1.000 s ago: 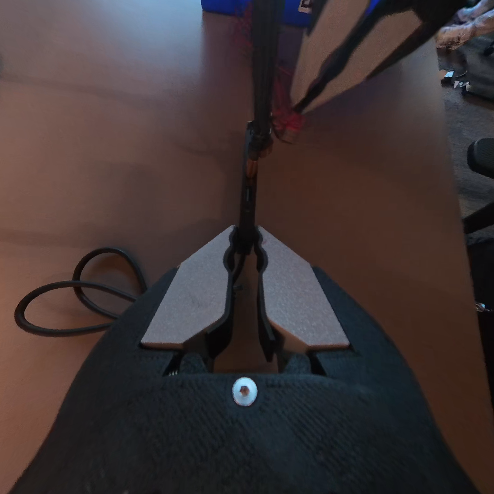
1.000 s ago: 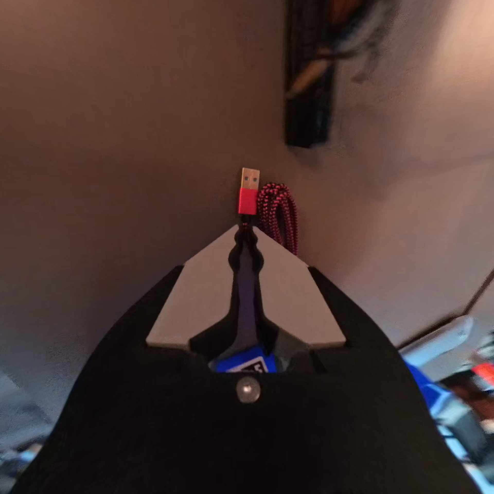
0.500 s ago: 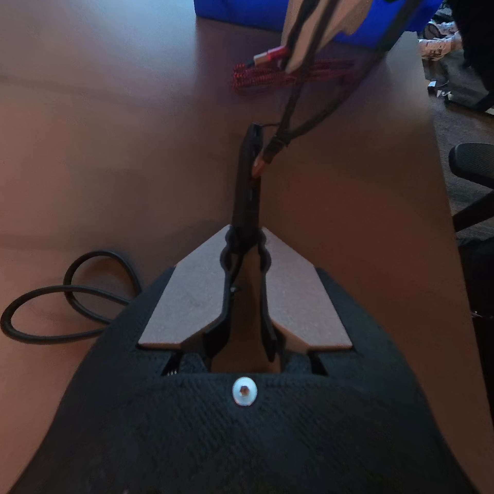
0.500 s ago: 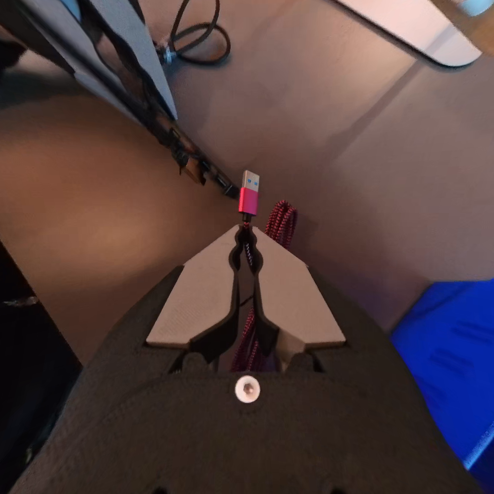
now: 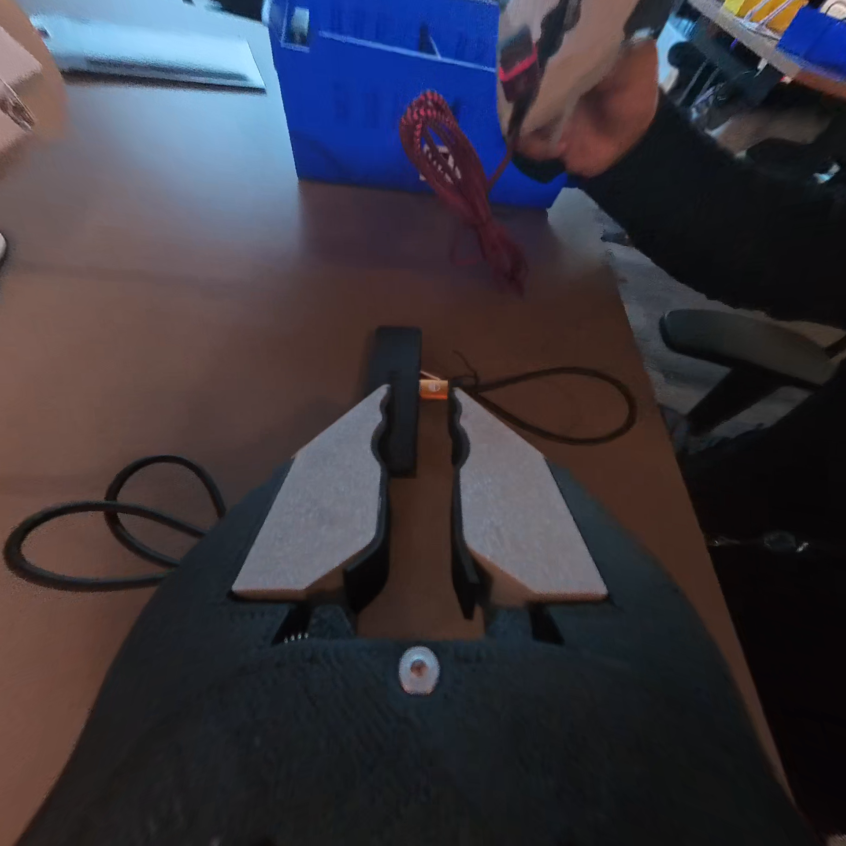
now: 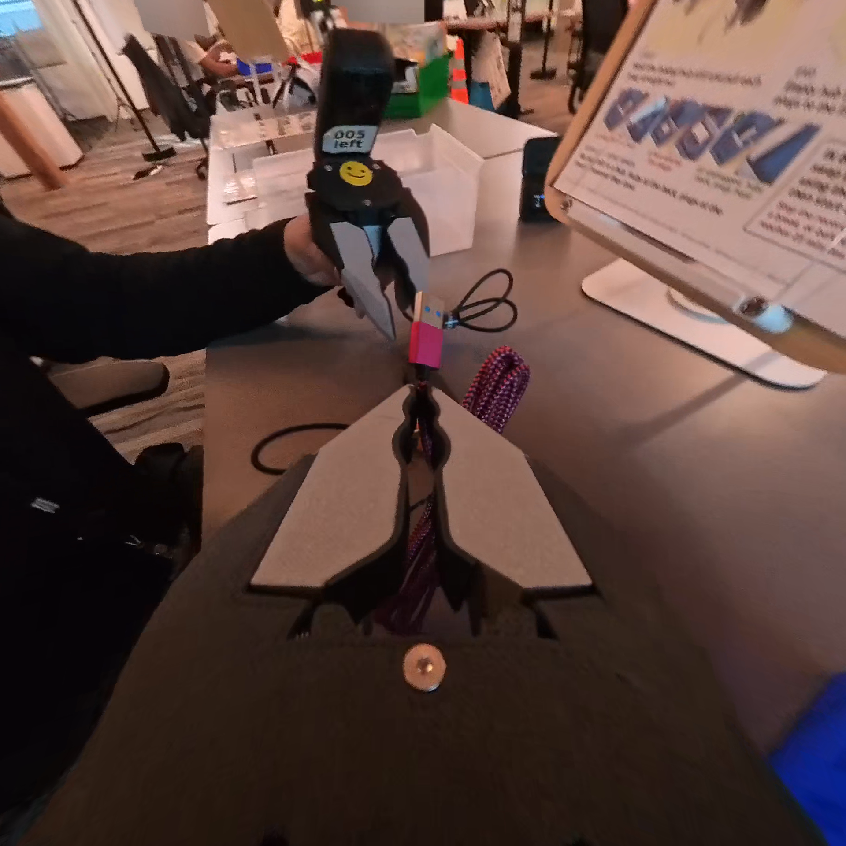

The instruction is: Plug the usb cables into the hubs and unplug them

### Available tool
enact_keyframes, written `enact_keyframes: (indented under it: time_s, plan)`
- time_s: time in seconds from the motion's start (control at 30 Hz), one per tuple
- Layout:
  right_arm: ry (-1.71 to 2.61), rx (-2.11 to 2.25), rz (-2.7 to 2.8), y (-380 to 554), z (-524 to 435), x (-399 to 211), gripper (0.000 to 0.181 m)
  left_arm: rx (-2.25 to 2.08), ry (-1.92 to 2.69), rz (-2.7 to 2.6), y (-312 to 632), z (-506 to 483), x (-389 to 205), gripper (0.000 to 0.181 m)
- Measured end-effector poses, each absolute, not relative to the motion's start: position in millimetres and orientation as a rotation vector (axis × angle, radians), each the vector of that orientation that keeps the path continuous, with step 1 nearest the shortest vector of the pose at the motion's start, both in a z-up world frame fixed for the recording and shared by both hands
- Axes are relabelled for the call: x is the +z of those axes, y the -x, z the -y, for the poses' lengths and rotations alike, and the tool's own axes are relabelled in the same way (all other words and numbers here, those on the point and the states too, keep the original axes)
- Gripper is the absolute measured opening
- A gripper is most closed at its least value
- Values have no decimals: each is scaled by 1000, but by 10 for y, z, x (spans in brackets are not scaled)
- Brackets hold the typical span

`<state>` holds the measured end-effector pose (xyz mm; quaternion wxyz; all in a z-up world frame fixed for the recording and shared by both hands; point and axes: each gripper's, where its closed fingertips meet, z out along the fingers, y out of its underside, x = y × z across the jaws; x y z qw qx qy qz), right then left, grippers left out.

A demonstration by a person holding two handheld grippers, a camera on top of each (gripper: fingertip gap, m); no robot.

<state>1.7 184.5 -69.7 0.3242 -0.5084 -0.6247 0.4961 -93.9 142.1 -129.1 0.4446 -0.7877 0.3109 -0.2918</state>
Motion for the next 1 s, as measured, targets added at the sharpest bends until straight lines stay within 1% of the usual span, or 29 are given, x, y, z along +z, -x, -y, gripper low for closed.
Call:
enact_keyframes:
  time_s: [0.17,0.37,0.47,0.6,0.7,0.73,0.8,0.9,1.0]
  plan:
    - [1158,1116,1675,8,-1702,-707,0,-674,1846,-855,749,-1371,-1157,22]
    - [1111,793,1768,156,-1566,-947,0,-757,1767,-888,442,-1276,-1018,24]
    - [1101,718,1819,245,-1484,-1069,0,-794,1752,-868,371,-1273,-981,30]
    - [1100,660,1826,342,-1487,-1153,0,-723,1742,-903,377,-1281,-1001,29]
    - [1212,580,1759,309,-1730,-1181,0,-567,1816,-958,566,-1323,-1155,29]
    - [1257,567,1734,273,-1806,-1196,0,-513,1870,-972,657,-1341,-1252,31]
    - [1320,573,1702,195,-1881,-1231,0,-428,1977,-998,794,-1368,-1453,45]
    - [1348,582,1685,106,-1903,-1287,0,-325,2040,-1059,874,-1378,-1646,56]
    - [1352,578,1693,53,-1901,-1342,0,-160,2090,-1085,1010,-1448,-1811,61]
